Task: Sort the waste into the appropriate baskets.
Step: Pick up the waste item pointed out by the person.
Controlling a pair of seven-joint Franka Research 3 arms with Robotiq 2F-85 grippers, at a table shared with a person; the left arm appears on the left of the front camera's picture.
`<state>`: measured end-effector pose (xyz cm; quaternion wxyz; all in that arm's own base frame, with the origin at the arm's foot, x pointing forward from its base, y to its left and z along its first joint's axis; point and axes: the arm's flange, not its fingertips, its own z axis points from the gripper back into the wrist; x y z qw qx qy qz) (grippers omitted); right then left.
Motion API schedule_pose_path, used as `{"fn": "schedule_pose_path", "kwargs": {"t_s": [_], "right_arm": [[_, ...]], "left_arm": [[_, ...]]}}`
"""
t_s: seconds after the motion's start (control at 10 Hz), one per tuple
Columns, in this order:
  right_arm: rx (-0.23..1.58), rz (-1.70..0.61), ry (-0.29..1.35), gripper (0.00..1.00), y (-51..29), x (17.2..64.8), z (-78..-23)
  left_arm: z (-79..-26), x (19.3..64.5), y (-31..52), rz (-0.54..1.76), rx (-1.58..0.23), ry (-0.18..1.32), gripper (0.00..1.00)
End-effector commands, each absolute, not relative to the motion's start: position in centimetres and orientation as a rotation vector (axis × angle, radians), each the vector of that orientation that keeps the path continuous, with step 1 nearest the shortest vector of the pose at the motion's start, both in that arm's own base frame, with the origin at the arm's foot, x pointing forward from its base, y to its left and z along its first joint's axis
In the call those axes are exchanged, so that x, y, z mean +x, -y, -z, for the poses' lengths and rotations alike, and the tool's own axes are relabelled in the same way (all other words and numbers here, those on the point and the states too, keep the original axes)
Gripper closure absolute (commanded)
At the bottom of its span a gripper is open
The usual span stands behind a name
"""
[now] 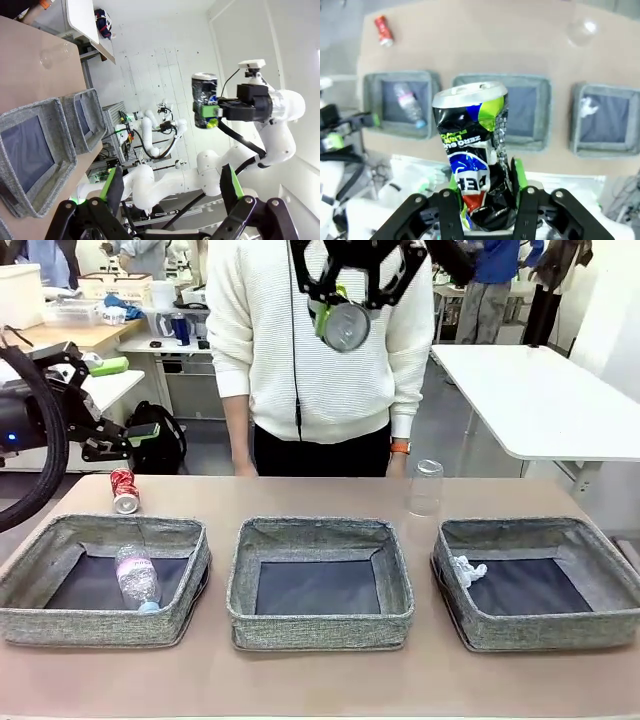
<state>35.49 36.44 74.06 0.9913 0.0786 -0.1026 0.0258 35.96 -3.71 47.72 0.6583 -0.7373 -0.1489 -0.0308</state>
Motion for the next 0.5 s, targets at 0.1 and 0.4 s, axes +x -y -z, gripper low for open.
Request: {"fn": "schedule_pose_path", "kwargs": {"t_s": [0.1, 0.4], "right_arm": [[0.169, -0.063, 0.253, 0.55, -38.8, 36.1, -75.0], [0.171, -0.090, 0.224, 0.55, -38.2, 35.5, -74.6]], "left_arm": [[-47.9, 35.5, 4.0, 0.050, -1.690, 0.335, 0.00], [-47.9, 35.5, 4.0, 0.050, -1.690, 0.335, 0.00]]}}
